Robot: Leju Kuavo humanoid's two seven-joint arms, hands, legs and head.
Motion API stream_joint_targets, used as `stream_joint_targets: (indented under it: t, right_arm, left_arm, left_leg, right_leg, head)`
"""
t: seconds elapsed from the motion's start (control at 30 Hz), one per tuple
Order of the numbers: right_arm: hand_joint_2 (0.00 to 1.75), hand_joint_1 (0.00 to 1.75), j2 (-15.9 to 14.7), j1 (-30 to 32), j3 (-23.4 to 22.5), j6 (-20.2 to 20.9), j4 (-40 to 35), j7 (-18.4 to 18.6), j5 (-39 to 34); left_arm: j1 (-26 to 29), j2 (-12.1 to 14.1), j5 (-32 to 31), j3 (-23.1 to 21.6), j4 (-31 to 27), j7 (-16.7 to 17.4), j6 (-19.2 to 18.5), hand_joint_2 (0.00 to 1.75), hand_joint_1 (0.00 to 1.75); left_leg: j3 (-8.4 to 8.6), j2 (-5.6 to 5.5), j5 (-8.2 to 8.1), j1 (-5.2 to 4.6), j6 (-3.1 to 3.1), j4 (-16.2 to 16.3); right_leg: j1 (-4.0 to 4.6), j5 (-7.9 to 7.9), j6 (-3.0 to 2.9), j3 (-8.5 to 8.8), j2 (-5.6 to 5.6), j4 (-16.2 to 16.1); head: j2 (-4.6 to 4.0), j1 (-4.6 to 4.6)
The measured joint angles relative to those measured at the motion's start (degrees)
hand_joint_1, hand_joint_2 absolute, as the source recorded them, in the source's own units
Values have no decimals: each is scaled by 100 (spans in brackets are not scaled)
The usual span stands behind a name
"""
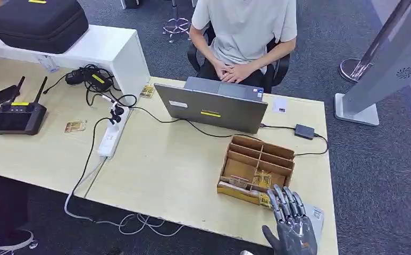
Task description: Pass the card to the sensor for recognition and then transmit it.
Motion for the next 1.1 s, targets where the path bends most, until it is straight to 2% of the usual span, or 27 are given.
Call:
stream_joint_targets:
  t: [0.23,0.4,1.1]
  right_arm:
    - [175,0,332,-424,-179,-2,339,57,271]
    - [175,0,444,-597,-234,-2,477,70,289]
    - [175,0,521,-665,-319,-2,737,243,337]
  left_arm:
    - [-17,0,-94,-2,0,0,-22,175,0]
    - [-26,0,-120,-7,0,-9,-22,175,0]
    - [-31,9,-138,-7,0,-17,-15,175,0]
  left_leg:
    - [0,0,0,0,0,0]
    - [0,-1,0,0,0,0]
    - [0,-1,0,0,0,0]
  right_leg:
    - [0,0,0,0,0,0]
    - [0,0,0,0,-1,0]
    - [0,0,0,-1,0,0]
  head:
    - [0,0]
    - [0,0]
    - [0,-2]
